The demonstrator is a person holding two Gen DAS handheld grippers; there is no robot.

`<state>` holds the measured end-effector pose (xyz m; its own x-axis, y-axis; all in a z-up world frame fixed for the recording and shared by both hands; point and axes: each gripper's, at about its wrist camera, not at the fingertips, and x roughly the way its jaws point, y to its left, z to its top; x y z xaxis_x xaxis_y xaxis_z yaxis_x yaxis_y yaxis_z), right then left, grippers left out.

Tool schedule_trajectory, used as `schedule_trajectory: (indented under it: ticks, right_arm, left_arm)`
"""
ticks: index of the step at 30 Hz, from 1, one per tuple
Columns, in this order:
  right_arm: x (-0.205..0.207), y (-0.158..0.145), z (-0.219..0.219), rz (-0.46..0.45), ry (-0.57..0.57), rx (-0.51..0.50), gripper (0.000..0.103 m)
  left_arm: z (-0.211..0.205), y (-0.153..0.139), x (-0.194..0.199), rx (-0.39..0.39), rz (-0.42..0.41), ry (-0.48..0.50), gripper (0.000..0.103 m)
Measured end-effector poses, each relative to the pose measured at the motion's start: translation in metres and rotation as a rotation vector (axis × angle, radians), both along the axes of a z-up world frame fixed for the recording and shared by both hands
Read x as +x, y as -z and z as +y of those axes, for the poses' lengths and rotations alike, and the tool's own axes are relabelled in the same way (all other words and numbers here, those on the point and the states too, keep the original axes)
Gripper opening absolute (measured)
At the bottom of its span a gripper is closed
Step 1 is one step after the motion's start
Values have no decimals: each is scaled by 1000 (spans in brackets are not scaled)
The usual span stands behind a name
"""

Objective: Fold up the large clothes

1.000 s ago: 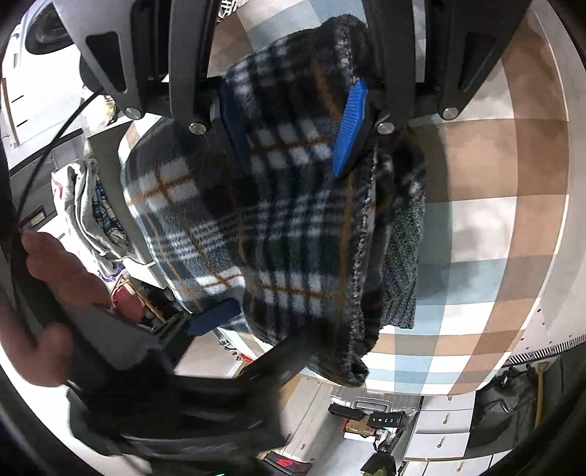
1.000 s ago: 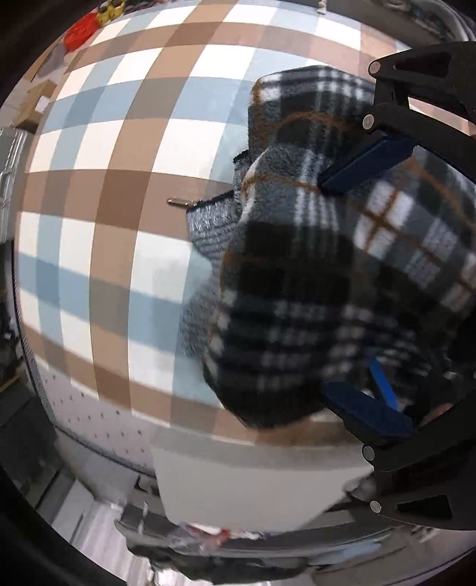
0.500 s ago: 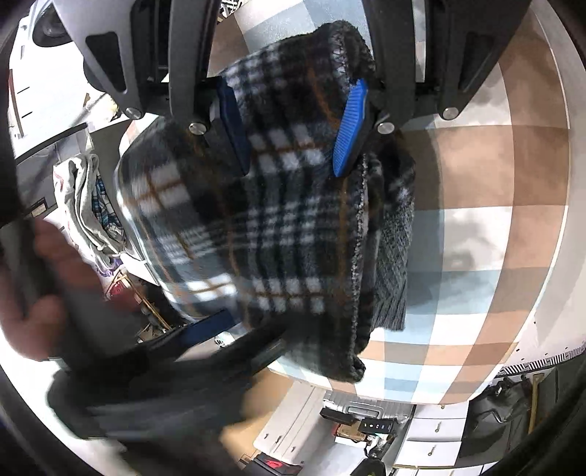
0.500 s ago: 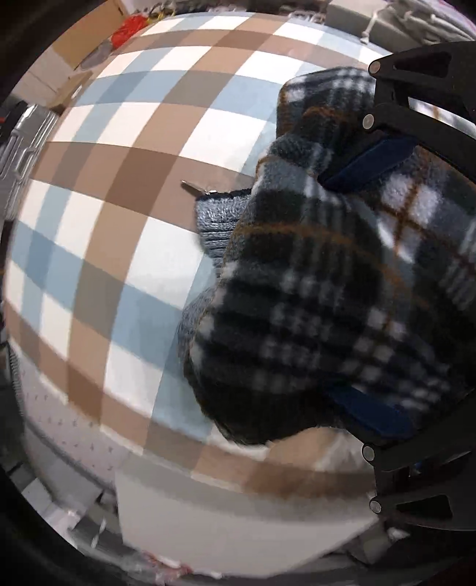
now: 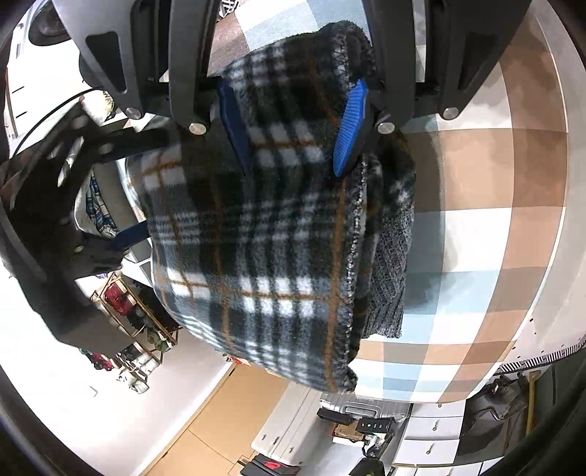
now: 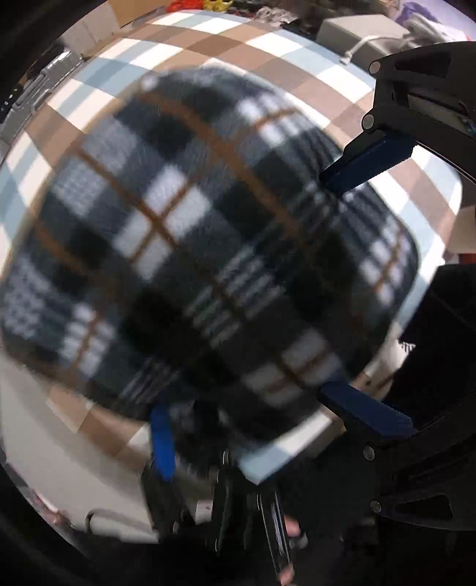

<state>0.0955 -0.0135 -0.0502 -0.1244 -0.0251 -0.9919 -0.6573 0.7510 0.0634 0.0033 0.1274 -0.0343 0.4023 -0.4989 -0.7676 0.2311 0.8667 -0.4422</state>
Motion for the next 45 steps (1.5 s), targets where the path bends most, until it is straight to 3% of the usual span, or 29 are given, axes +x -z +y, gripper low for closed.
schedule_trajectory:
  ticks: [5, 11, 15, 18, 20, 23, 25, 29, 31, 34, 37, 41, 45]
  right_arm:
    - [2, 20, 6, -20, 2, 4, 103]
    - [5, 20, 7, -64, 20, 32, 103]
    - [2, -22, -4, 41, 18, 64, 103]
    - [27, -72, -8, -26, 106, 178, 103]
    - [50, -83, -7, -66, 196, 168, 103]
    - [86, -65, -8, 3, 382, 142, 103]
    - [102, -49, -4, 16, 439, 96, 103]
    - [108, -24, 2, 13, 423, 9, 103]
    - [103, -6, 12, -16, 355, -61, 103]
    - [103, 2, 20, -56, 338, -73, 103]
    - [99, -2, 13, -92, 340, -19, 103]
    - [64, -35, -3, -226, 321, 90, 103]
    - [20, -86, -43, -359, 348, 344, 103]
  left_arm:
    - [-1, 1, 3, 20, -1, 2, 41]
    - [-3, 1, 0, 9, 0, -1, 41]
    - [-1, 0, -1, 2, 5, -6, 41]
    - [0, 1, 0, 0, 10, -7, 41]
    - [0, 1, 0, 5, 6, -10, 41]
    - [-3, 0, -3, 20, -11, -12, 41]
    - [-6, -1, -6, 43, -26, -12, 41]
    - [-11, -2, -6, 74, -39, -13, 42]
    - [-14, -1, -5, 100, -48, -18, 42]
    - [-14, -3, -5, 126, -69, -23, 42]
    - [-13, -4, -6, 122, -71, -29, 42]
    - [-12, -7, -9, 112, -69, -42, 42]
    - [-18, -19, -17, 133, -106, -72, 42]
